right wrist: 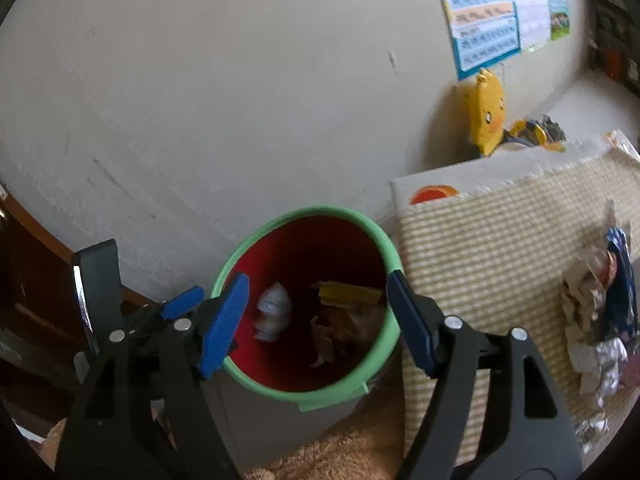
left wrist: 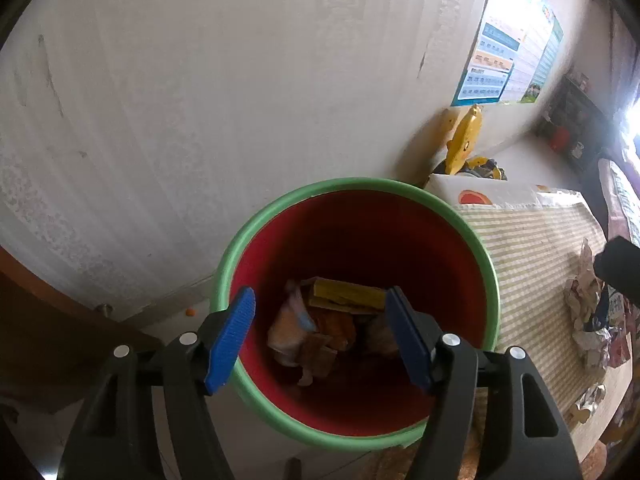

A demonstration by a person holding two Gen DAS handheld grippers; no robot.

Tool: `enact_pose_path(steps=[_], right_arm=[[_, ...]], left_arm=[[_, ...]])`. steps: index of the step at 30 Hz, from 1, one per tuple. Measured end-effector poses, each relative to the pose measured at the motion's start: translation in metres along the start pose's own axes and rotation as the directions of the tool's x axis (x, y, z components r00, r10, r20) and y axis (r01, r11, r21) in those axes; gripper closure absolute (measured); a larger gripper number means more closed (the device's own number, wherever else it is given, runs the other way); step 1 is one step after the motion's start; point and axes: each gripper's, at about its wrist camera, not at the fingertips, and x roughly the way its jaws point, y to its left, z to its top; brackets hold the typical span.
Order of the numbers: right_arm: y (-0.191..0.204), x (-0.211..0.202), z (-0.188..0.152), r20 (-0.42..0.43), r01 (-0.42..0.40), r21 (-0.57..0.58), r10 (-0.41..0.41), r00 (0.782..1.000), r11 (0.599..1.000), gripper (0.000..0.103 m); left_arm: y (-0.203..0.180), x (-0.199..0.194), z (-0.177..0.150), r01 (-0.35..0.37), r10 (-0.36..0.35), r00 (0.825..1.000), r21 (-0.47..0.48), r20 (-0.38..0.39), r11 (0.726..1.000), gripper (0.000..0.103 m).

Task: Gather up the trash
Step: 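Carry the newspaper ball and silver-blue wrapper over the bucket and open both grippers, then move both grippers back over the table toward the remaining trash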

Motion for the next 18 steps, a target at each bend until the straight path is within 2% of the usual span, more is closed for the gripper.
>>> enact_pose_path(steps=[6,12,16,18], right_arm=[[-0.036,-0.030,-0.021,0.011,0.094,0.034,-0.094,0.995,0.995,0.032],[-0.098,-0.077,-0.056,0.027,0.230,0.154,-0.237,0.971,0.961,0.030],[-0.151,-0.099,-0.086,-0.008,0.370,0.254,-0.380,0.925,0.894,0.028],[-0.180,-0.105,-0.108,-0.040,0.370,0.358,-0.382,0.924,0.857,0.028]], left_arm=[[-0.013,-0.004,0.000,0.025,-0.025,1.000,0.025,0.000,0.999,0.038],[-0.044,-0.011,-0.001,0.066,-0.066,0.998,0.103,-0.002,0.992,0.038],[-0.071,-0.017,-0.005,0.120,-0.119,0.993,0.151,-0.015,0.981,0.038],[-0.083,-0.018,-0.007,0.155,-0.151,0.988,0.158,-0.036,0.975,0.038]])
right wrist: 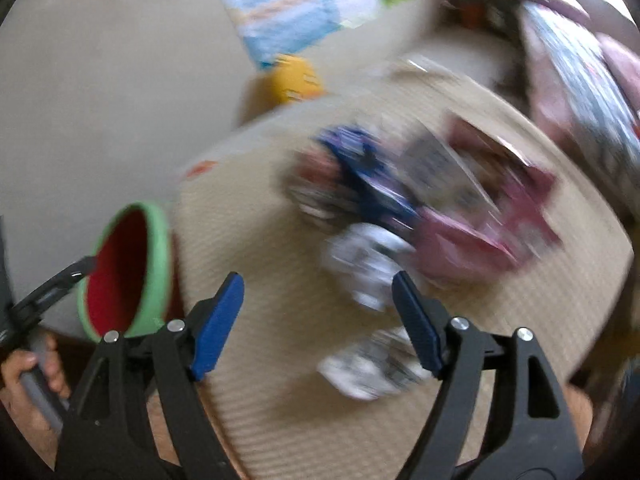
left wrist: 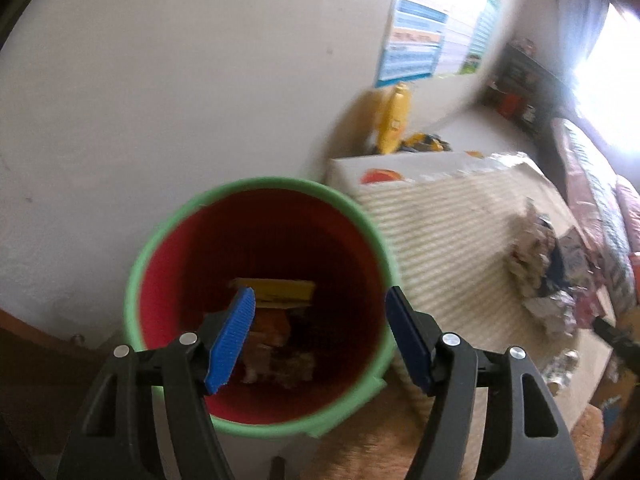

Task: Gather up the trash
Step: 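Move both grippers back over the table toward the remaining trash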

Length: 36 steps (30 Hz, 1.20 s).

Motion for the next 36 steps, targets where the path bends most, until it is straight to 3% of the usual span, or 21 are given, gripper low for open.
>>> enact_pose_path(steps=[6,11,21,27,30,32,33,36], right_arm=[[-0.039,0.030,-0.024,-0.109,-0.015,0.135,0.030,0.994,0.991,0.028],[-0.027,0.033,-0.028,-0.098,0.007,0.047,-0.002,0.995,0.999,0.025],[-0.062,0.007,-0.030,-0.061,-0.092,0.285,0.113,0.992,0.954,0.024],[-0.043,0.040,-0.032,-0.157,-0.025,0.232,0.063,0.986,0.972,0.025],[-0.031,0.053,-0.033,-0.164,0.006,0.185,0.025,0.986,0.983,0.025],[-0.024,0.052,-0.033,-0.132,0.047,0.115,-0.032,0.991,0.992,0.028],[-0.022,0.052,-0.033,-0.125,0.054,0.097,-0.042,0.991,0.994,0.039],[-0.033,0.044,-0.035,-0.120,-0.014,0.144,0.031,0.992,0.989,0.052]], left_arm=[[-0.041,-0.002,-0.007,0.036,-0.034,0.999,0.086,-0.020,0.996,0.038],[-0.074,-0.007,-0.010,0.078,-0.074,0.997,0.151,-0.032,0.985,0.038],[-0.126,-0.009,-0.021,0.150,-0.136,0.988,0.251,-0.072,0.956,0.038],[-0.130,-0.005,-0.028,0.160,-0.140,0.986,0.258,-0.096,0.953,0.038],[-0.129,-0.006,-0.028,0.163,-0.142,0.985,0.256,-0.096,0.953,0.038],[-0.130,-0.006,-0.028,0.164,-0.143,0.985,0.256,-0.100,0.953,0.038],[-0.131,-0.006,-0.028,0.165,-0.144,0.984,0.255,-0.101,0.953,0.038],[-0.134,-0.006,-0.029,0.168,-0.146,0.984,0.262,-0.102,0.950,0.038]])
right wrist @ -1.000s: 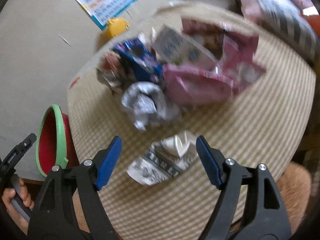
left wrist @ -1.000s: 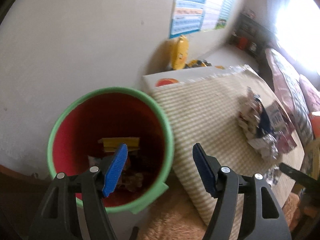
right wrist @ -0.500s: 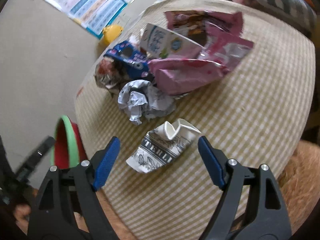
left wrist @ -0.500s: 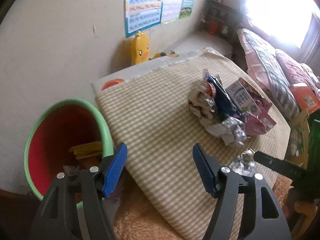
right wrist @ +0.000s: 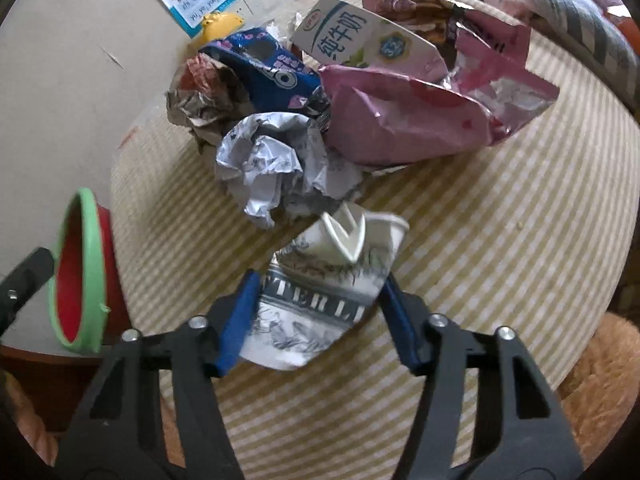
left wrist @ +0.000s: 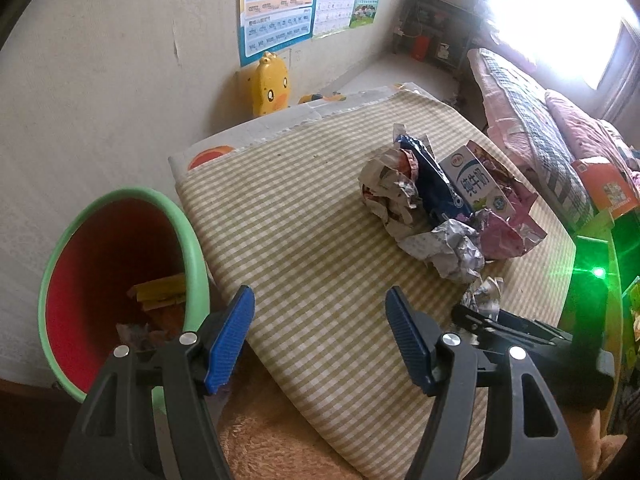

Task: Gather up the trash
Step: 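Move both grippers back over the table toward the remaining trash, then grasp the crumpled silver foil with the left gripper while the right grasps the white paper cup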

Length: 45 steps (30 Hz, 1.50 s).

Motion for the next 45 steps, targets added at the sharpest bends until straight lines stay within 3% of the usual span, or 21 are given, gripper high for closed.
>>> enact_pose_path(steps=[5,10,14,18,23,25,27,31,33,36,38,45], right_arm=[[-0.025,-0.034,-0.002,0.037,-0.062,0.014,0.061,0.997,0.998,0.053],[-0.048,-0.052,-0.026,0.035,0.026,-0.015,-0.026,0.999,1.000,0.053],[-0.071,-0.049,-0.035,0.015,0.004,0.066,-0.005,1.000,0.998,0.053],[-0.066,-0.052,-0.031,0.039,0.008,0.037,-0.009,0.999,0.999,0.052],[-0.061,-0.044,-0.030,0.022,0.010,0.011,-0.011,1.000,1.000,0.052],[-0.064,-0.045,-0.030,0.023,0.007,0.020,-0.007,1.000,1.000,0.052],[-0.067,-0.045,-0.030,0.021,0.002,0.033,-0.002,1.000,0.999,0.052],[-0.067,-0.048,-0.033,0.028,-0.010,0.024,0.010,1.000,1.000,0.052],[-0.065,-0.050,-0.035,0.028,-0.021,0.002,0.020,0.999,1.000,0.051],[-0.058,-0.046,-0.035,0.007,-0.022,-0.028,0.023,1.000,0.999,0.036],[-0.056,-0.046,-0.035,0.008,-0.023,-0.036,0.024,1.000,0.999,0.036],[-0.064,-0.046,-0.032,0.022,-0.023,0.012,0.022,1.000,1.000,0.031]], left_arm=[[-0.018,0.007,0.003,0.039,-0.038,0.999,0.037,-0.017,0.999,0.038],[-0.057,0.034,0.019,0.114,-0.109,0.992,0.078,-0.057,0.990,0.038],[-0.090,0.066,0.028,0.135,-0.125,0.986,0.089,-0.109,0.987,0.038],[-0.115,0.094,0.032,0.124,-0.107,0.983,0.103,-0.149,0.987,0.038],[-0.115,0.119,0.034,0.164,-0.157,0.963,0.012,-0.220,0.986,0.037],[-0.109,0.122,0.034,0.198,-0.202,0.951,-0.041,-0.233,0.979,0.048],[-0.109,0.122,0.032,0.217,-0.220,0.944,-0.041,-0.245,0.975,0.067],[-0.104,0.111,0.022,0.242,-0.243,0.937,-0.036,-0.250,0.970,0.076],[-0.100,0.103,0.015,0.243,-0.242,0.938,-0.025,-0.249,0.970,0.077],[-0.092,0.091,0.005,0.233,-0.222,0.942,0.013,-0.250,0.972,0.077],[-0.083,0.084,0.000,0.224,-0.212,0.945,0.022,-0.251,0.974,0.075],[-0.052,0.079,-0.003,0.187,-0.194,0.952,-0.050,-0.238,0.981,0.046]])
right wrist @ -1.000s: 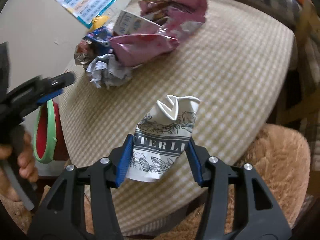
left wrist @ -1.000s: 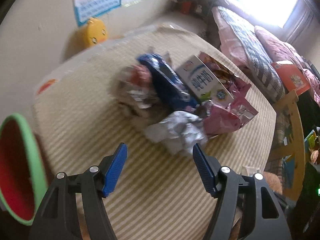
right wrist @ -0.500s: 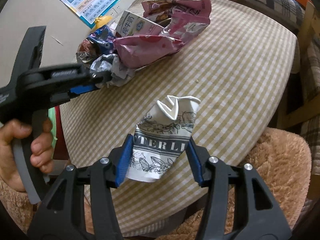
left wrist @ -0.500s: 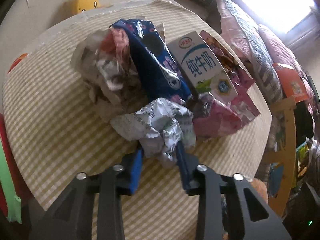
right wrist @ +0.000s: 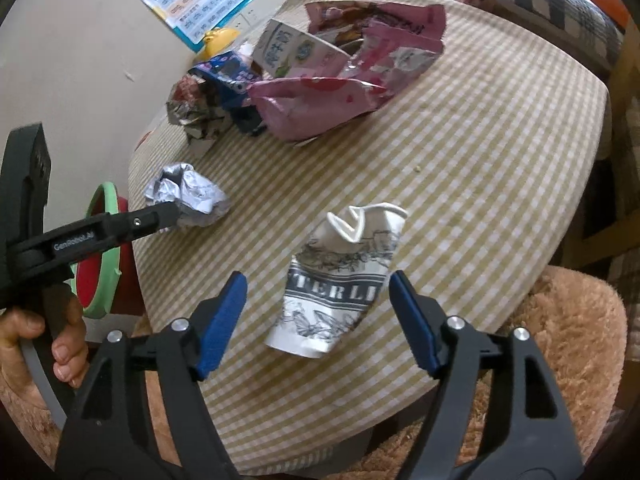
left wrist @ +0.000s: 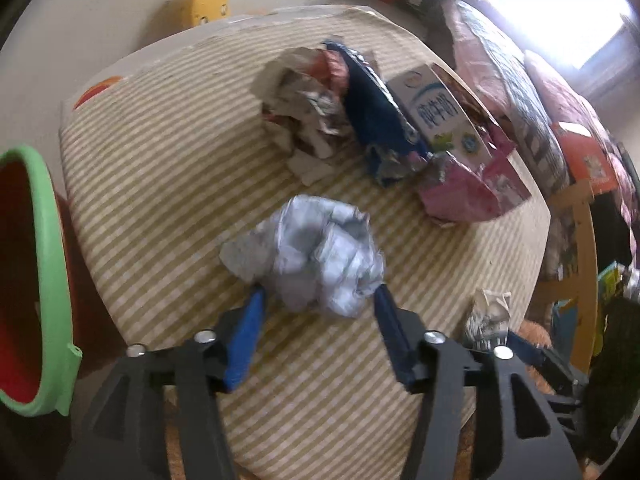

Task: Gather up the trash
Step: 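Grasp the crumpled silver foil with the left gripper while the right grasps the white paper cup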

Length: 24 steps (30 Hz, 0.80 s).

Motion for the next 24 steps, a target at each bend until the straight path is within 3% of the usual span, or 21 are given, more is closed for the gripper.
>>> enact_pose_path(steps=[6,9,15,17,18,20,21,22,24], right_arm=[[0.000,-0.001,-0.001,0.001,-0.002,-0.003,0.002,1.000,1.000,0.031],[0.004,-0.001,0.000,0.002,0.007,-0.018,-0.007,1.000,1.000,0.031],[0.006,0.001,0.000,0.007,0.005,-0.021,-0.005,1.000,1.000,0.032],[0.006,0.002,0.000,0.010,0.002,-0.027,-0.001,1.000,1.000,0.043],[0.006,0.003,0.000,0.004,-0.005,-0.025,0.005,1.000,1.000,0.056],[0.005,0.003,0.000,0.006,-0.013,-0.021,0.013,1.000,1.000,0.057],[0.004,0.002,-0.001,0.010,-0.015,-0.020,0.015,1.000,1.000,0.063],[0.004,0.001,0.000,0.016,-0.024,-0.018,0.024,1.000,1.000,0.083],[0.001,0.001,-0.001,0.013,-0.035,-0.007,0.035,0.999,0.999,0.084]], left_arm=[[-0.009,0.016,0.006,-0.001,0.001,1.000,0.001,-0.025,1.000,0.043],[-0.010,0.013,0.007,0.048,-0.049,0.998,-0.033,-0.032,0.998,0.043],[-0.014,-0.008,0.006,0.010,-0.010,0.999,0.009,0.048,1.000,0.043],[-0.011,-0.011,0.007,-0.007,0.006,0.998,0.012,0.059,1.000,0.043],[-0.009,-0.013,0.008,-0.020,0.019,0.998,0.013,0.066,1.000,0.043],[-0.004,-0.015,0.010,-0.043,0.042,0.996,0.011,0.078,0.999,0.043],[-0.002,-0.016,0.012,-0.049,0.048,0.995,0.009,0.082,0.999,0.043],[0.003,-0.018,0.012,-0.051,0.050,0.995,0.008,0.085,0.999,0.043],[0.007,-0.022,0.015,-0.054,0.054,0.994,0.001,0.096,0.999,0.043]])
